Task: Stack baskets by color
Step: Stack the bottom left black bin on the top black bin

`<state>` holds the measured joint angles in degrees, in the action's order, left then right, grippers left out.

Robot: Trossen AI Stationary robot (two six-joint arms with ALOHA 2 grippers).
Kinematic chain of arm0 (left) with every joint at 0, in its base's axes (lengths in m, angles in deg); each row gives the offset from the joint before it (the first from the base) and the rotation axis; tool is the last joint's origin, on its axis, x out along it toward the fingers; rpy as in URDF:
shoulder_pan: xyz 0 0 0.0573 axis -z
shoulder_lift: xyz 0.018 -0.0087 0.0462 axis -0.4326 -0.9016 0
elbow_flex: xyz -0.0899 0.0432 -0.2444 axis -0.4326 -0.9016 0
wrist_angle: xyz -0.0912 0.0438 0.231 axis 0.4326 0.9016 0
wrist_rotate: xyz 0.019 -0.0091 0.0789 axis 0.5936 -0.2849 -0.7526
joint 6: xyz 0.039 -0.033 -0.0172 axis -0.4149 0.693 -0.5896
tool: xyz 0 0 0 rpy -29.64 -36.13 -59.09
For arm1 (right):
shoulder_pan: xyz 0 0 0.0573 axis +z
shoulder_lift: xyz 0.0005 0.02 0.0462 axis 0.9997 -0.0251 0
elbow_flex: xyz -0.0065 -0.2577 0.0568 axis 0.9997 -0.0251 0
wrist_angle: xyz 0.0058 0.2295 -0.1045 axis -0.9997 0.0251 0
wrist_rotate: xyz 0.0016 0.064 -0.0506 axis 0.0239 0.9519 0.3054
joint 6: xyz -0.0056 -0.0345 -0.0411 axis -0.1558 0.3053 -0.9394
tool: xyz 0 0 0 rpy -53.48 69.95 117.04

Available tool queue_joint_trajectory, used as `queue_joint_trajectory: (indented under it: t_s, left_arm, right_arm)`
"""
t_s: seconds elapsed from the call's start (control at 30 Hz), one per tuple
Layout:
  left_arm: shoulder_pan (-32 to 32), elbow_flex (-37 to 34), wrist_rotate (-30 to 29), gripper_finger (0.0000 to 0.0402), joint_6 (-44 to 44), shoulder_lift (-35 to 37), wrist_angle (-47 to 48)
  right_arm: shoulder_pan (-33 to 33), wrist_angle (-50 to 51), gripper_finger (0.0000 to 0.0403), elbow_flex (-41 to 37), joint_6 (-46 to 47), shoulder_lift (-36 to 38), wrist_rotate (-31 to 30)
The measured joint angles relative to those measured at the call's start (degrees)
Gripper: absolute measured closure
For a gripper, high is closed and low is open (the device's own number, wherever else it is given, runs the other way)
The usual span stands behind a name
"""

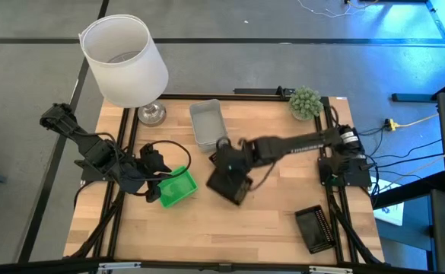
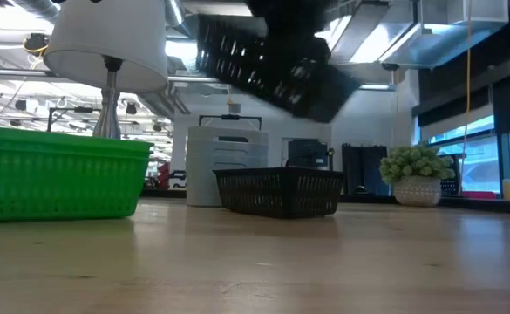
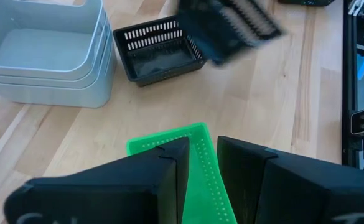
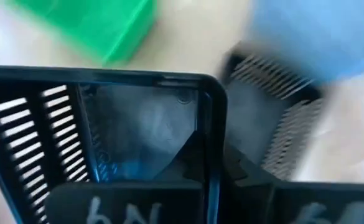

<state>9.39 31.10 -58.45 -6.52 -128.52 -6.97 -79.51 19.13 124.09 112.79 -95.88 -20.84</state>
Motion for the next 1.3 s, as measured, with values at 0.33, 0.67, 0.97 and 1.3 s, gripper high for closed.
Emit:
queue_joint_trajectory:
  t_s: [0.33, 0.67, 0.97, 1.3]
  left_arm:
    - [0.0, 0.0, 0.0, 0.0327, 0.4, 0.0, 0.0]
    - [0.0, 0.0, 0.0, 0.0328, 0.4, 0.0, 0.0]
    - [0.0, 0.0, 0.0, 0.0328, 0.6, 0.0, 0.0]
    - [0.0, 0.0, 0.0, 0.0328, 0.6, 0.0, 0.0]
  right_arm:
    - [-7.7, -1.0, 0.0402, -0.8, -4.4, 0.0, -9.3]
    - [-7.9, -1.0, 0.0403, -5.4, -3.7, 0.0, -6.5]
    - [-6.7, -0.8, 0.0403, -10.8, -0.9, 0.0, -1.8]
    - [-3.5, 0.5, 0.0403, -11.1, -0.8, 0.0, 5.6]
